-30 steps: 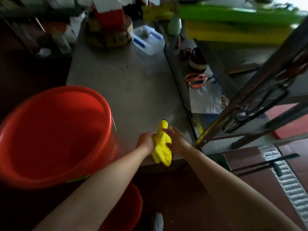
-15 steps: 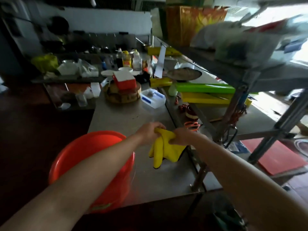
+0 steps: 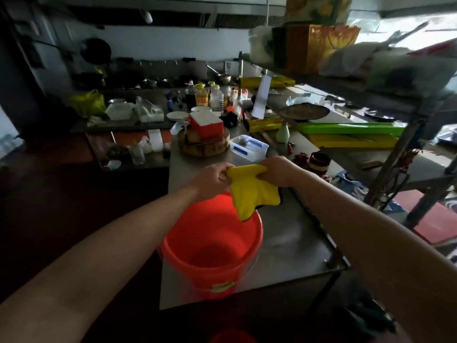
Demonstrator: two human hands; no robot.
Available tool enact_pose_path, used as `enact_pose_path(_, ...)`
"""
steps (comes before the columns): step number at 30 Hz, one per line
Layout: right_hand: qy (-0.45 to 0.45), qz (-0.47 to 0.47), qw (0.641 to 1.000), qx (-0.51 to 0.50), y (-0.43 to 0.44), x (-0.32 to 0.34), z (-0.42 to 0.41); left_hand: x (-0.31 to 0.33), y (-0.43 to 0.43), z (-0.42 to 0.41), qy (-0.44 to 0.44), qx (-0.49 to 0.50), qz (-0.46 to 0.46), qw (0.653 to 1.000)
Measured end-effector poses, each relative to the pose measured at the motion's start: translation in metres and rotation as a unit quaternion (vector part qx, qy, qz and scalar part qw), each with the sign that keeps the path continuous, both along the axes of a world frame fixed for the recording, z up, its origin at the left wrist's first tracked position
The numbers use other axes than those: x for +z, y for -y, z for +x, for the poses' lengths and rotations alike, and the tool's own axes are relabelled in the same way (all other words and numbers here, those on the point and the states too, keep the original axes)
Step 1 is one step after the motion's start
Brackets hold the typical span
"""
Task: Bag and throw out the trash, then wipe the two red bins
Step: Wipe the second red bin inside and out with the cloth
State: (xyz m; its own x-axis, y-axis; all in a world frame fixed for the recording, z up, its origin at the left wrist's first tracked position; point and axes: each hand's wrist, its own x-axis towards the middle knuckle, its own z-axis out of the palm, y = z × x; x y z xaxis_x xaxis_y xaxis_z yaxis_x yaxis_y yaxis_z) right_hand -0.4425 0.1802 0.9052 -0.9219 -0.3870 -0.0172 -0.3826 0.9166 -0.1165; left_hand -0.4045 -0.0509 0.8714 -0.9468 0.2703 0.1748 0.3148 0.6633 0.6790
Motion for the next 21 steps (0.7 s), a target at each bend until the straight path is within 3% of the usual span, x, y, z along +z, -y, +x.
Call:
enact_pose_path(4, -0.006, -0.004, 1.000, 0.010, 0.040, -0.020, 0.028, -0.023, 0.050, 0.038, 0.039, 0.033, -0.025, 0.998)
enact_pose_path(8, 0.017, -0.015, 0.998, 0.063, 0.060, -0.060, 0.066, -0.065, 0.078, 0.079, 0.053, 0.073, -0.127, 0.988)
enact_pose_path(15, 0.109, 0.045, 0.981, 0.151, 0.050, -0.153, 0.139, -0.140, 0.069, 0.138, 0.242, 0.041, -0.275, 0.930)
enact_pose_path(17, 0.113, 0.043, 0.980, 0.157, 0.038, -0.166, 0.150, -0.151, 0.066, 0.146, 0.238, 0.039, -0.314, 0.918)
enact_pose_path(21, 0.128, 0.048, 0.976, 0.172, 0.032, -0.173, 0.154, -0.170, 0.066, 0.152, 0.192, 0.074, -0.281, 0.937)
